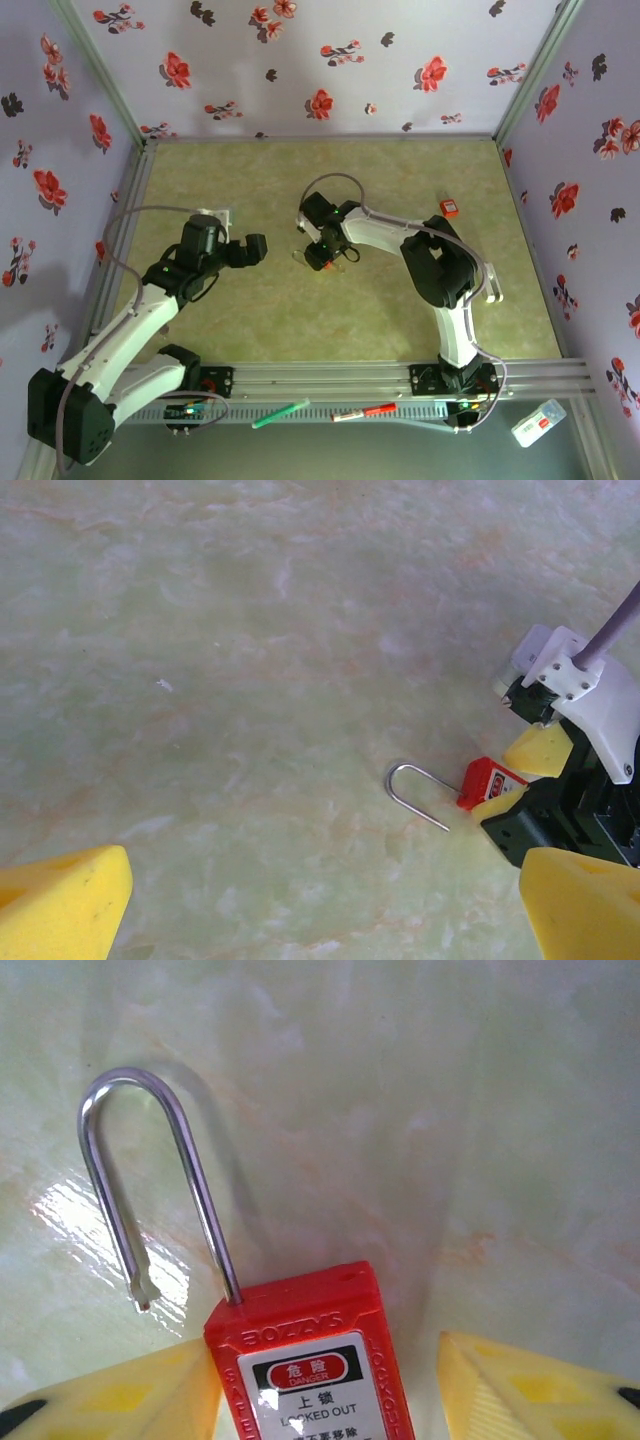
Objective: Unlock with the key
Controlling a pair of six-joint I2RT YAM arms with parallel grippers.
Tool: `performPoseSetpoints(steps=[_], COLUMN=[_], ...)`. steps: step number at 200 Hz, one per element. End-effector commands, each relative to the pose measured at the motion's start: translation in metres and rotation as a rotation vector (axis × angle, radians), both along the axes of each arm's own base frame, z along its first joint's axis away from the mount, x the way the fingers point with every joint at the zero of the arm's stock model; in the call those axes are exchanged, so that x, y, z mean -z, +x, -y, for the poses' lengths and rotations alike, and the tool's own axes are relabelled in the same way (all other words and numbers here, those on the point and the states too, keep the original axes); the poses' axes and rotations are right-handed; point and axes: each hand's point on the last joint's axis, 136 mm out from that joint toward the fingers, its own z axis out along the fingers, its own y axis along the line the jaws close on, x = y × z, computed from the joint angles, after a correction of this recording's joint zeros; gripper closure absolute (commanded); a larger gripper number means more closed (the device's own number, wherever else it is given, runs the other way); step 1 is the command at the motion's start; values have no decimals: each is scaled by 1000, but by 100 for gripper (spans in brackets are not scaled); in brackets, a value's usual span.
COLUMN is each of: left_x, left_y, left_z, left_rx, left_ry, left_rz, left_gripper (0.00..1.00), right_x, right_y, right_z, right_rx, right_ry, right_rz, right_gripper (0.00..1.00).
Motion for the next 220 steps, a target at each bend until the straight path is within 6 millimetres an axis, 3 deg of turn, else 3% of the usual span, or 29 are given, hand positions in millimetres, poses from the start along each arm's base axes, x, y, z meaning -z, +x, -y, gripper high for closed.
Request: performPoseSetpoints(steps=[1,35,65,80,100,114,129,153,171,184,208,220], left_x=[-18,-21,-23,-25,-30,-39,-53,-80,-95,-106,-113,-114], left_y=[2,2,2,2,3,4,5,8,10,13,17,19], left_z=[-8,-9,-9,-9,-9,-9,-6,-1,4,15,43,63], left_rx=[-10,-4,-9,-13,-23,-42,-49,-39,-16,35,126,179], left_ry=[28,42,40,32,18,-8,-49,-91,-114,-149,-166,-168], left_rz=[46,47,44,40,40,49,68,111,150,187,254,270], left_gripper=[0,0,0,0,0,0,0,0,0,0,0,0], right_x=[0,1,6,6,-3,-20,-51,-107,-140,-152,-146,-134], right_y=[0,1,-2,-4,-3,-1,3,9,13,24,49,62], right_z=[10,20,38,39,37,33,35,56,90,136,233,269], right_rx=[100,288,532,622,686,696,693,687,677,713,787,796], right_ry=[-34,-39,-68,-35,22,74,124,166,177,157,62,13], right_rz=[9,6,-25,-33,-28,-12,39,134,183,205,229,217], right_gripper=[51,63,63,60,44,36,31,23,13,11,11,11])
